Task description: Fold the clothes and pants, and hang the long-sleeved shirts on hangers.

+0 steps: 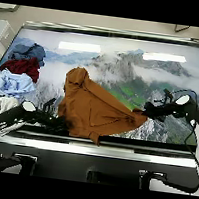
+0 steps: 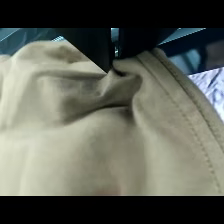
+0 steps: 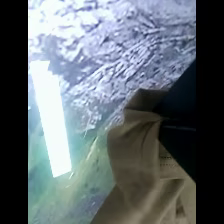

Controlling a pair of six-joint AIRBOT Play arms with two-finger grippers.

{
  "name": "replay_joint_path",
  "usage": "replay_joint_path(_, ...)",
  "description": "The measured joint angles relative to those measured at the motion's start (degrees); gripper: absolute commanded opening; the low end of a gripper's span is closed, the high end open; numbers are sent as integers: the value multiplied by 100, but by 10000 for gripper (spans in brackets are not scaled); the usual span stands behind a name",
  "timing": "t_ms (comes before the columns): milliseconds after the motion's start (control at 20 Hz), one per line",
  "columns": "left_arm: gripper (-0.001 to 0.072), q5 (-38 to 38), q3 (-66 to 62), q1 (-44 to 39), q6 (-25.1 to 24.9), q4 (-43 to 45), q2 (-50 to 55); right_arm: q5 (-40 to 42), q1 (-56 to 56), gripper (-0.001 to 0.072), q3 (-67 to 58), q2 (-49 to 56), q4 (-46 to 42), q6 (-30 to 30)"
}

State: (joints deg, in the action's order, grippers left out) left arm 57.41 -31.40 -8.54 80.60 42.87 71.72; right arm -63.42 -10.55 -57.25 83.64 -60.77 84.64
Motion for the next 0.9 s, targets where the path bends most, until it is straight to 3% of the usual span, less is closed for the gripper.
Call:
replay_joint_path(200,19,101,-874,120,-186,160,-741,114,50,50,-756,-372,-343,96)
replay_joint_path(600,19,-772,-5368,901,-260,317,-2520,92,70,51,-3602,-2391,-1554,782)
replay_joint_path(900,19,-1119,-6522,1005,-264,216,-2975,-254,68,51,-4096,-3895,-1904,1250)
